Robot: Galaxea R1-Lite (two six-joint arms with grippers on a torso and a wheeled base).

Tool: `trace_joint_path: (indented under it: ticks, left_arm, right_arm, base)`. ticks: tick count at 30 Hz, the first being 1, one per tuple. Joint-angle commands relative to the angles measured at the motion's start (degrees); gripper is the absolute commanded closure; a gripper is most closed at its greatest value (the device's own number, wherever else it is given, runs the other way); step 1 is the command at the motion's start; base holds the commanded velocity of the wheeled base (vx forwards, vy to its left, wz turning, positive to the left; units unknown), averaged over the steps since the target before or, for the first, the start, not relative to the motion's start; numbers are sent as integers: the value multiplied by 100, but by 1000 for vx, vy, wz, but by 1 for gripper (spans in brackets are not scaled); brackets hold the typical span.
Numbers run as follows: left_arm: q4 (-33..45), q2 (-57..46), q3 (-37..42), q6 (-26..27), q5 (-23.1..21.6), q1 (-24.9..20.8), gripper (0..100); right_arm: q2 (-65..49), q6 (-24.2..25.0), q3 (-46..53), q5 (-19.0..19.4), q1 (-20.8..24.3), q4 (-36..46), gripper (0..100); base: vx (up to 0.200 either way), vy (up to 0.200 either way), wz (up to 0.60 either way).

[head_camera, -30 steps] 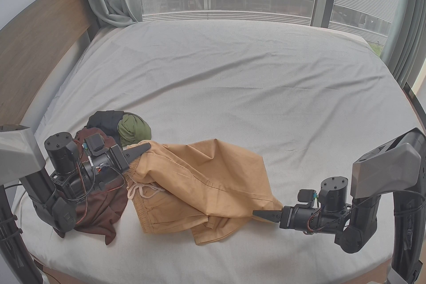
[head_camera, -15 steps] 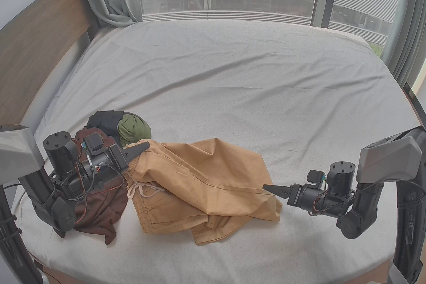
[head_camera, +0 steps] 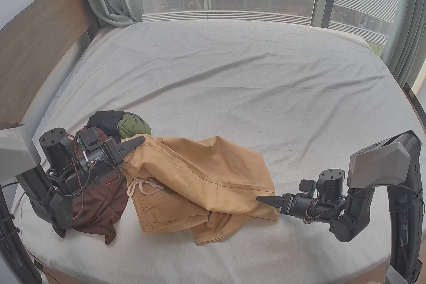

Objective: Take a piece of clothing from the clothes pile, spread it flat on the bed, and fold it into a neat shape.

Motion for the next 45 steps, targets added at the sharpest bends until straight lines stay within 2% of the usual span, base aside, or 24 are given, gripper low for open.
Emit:
trace_joint_path:
  ticks: [1, 5, 9, 16, 29, 36, 40, 45]
  left_arm:
    - [-1, -33, -33, -5, 2, 58, 100]
    - [-1, -25, -42, 4, 2, 58, 100]
    - [-1, -25, -42, 4, 2, 50, 100]
    - [-1, -25, -51, 4, 2, 50, 100]
    - [-1, -7, -51, 4, -7, 32, 100]
    - [-1, -7, -42, 4, -7, 23, 100]
    - [-1, -16, -42, 4, -7, 14, 100]
    - [-1, -25, -42, 4, -7, 6, 100]
  right_arm:
    - [49, 0, 49, 1, 19, 3, 0]
    - [-39, -8, 208, 1, 54, 56, 0]
    - [-74, -8, 251, 1, 89, 469, 0]
    - [-74, 71, 208, 28, 265, 451, 0]
    - [-663, 976, 366, 529, 353, -225, 0]
    - [-390, 941, 278, 520, 256, -217, 0]
    - [58, 598, -21, 511, 27, -181, 0]
    - [260, 572, -364, 511, -52, -137, 0]
  base:
    - [0, 0, 0]
    - [0, 0, 0]
    - [0, 0, 0]
    - [0, 0, 0]
    - [0, 0, 0]
    - [0, 0, 0]
    - [0, 0, 0]
    - [0, 0, 0]
